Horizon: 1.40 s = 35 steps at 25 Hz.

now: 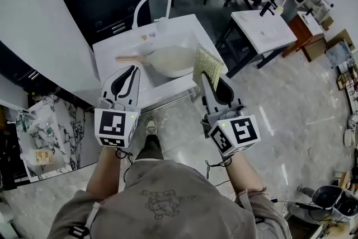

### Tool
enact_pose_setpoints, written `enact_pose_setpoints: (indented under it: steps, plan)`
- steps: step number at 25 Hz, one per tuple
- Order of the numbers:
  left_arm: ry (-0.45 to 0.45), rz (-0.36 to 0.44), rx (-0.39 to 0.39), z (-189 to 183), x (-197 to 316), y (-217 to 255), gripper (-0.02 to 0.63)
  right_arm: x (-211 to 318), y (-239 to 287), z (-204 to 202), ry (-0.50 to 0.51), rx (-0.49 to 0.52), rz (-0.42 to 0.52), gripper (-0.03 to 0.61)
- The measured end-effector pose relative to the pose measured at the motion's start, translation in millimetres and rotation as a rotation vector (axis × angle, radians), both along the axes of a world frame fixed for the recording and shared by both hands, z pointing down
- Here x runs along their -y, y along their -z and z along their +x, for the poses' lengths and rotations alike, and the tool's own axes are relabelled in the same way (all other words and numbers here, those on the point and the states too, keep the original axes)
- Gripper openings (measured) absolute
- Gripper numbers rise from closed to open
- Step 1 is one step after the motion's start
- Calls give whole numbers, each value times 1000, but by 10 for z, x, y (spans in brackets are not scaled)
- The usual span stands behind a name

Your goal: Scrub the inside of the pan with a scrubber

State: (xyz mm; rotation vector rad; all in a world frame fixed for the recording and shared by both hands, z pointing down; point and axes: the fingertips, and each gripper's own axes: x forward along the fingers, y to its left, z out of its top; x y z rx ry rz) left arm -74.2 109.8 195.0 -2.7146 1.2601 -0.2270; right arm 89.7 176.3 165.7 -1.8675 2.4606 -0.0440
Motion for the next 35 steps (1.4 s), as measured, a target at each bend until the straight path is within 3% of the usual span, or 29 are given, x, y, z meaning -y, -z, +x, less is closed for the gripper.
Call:
enact_pose_setpoints:
  steps: [11,21,35]
  plan:
    - [-16,-84,42,-37,1116,-205,37,1195,-285,1,-18,-3,-126,77]
    - [-95,-171,110,43,1928,-712,37,2116,-819,-14,-53,-29,-253,77]
    - [-199,-277,230,212,2424,-1418,37,2953,-1842,190,-70,-81,-472,77]
